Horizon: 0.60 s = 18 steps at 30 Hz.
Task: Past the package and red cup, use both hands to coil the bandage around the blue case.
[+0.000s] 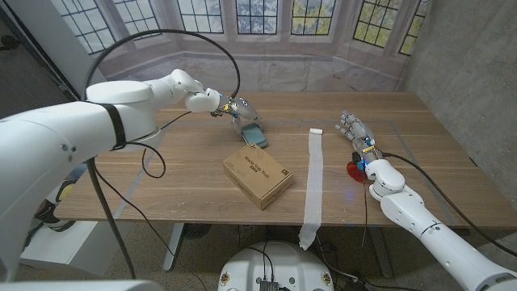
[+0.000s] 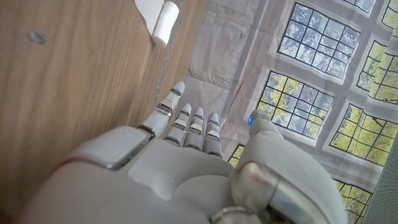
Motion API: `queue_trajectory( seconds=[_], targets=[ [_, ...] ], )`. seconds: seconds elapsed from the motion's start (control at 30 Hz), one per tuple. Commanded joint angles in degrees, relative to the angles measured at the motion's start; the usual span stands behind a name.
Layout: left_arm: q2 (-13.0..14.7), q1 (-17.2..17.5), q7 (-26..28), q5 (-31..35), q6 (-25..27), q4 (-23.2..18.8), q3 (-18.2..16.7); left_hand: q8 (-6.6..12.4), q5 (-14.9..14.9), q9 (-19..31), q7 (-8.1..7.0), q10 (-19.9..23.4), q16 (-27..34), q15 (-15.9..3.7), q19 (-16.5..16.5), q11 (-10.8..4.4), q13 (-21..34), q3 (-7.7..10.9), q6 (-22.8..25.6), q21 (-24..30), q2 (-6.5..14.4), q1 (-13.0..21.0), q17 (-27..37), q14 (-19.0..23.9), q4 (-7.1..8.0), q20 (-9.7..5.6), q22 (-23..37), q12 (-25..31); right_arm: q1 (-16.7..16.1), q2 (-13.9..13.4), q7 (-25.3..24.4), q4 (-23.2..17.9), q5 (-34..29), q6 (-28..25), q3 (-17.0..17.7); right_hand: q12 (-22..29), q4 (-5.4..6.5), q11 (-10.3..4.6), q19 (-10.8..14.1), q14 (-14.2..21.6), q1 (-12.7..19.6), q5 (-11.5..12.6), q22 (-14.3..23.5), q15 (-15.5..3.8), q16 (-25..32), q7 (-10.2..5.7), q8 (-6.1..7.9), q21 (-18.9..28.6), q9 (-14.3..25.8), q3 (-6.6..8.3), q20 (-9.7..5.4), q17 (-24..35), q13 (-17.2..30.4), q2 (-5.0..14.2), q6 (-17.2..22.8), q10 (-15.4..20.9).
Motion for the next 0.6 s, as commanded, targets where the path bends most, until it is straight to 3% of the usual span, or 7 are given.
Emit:
queue_trajectory(
  seconds=[0.03, 0.6],
  targets=[
    [0.5, 0.23, 2.77, 1.17, -1.65, -0.31, -0.36, 3.15, 0.32, 1.77, 0.37, 2.81, 0.47, 0.07, 0.57, -1.62, 3.69, -0.07, 3.44, 0.15, 1.6, 0.76, 0.4, 0.91, 0.22, 0.07, 0.28, 0.74, -0.29, -0.27, 0.81, 0.3, 0.54, 0.08, 0.01, 0.39, -0.43, 0.0, 0.7, 0.63, -0.27, -0.11, 0.27, -1.22, 0.31, 0.3, 0.2, 0.45, 0.1, -0.01, -1.88, 0.16, 0.23, 0.24, 0.28, 0.66],
    [2.12, 0.04, 2.77, 1.54, -3.27, -0.92, -1.62, 5.02, 0.36, 2.5, 0.12, 3.63, 0.34, -0.18, 0.82, -1.77, 5.18, -0.27, 4.3, -0.08, 1.65, 0.4, 1.13, 1.81, 0.38, 0.0, 0.31, 1.76, 1.62, -0.12, 1.86, 1.11, 0.27, -0.79, -0.9, 0.42, -0.44, -0.05, 0.74, 0.73, -0.44, -0.11, 0.27, -1.26, 0.37, 0.42, 0.22, 0.44, 0.1, 0.01, -1.84, 0.2, 0.23, 0.22, 0.4, 0.81]
  ],
)
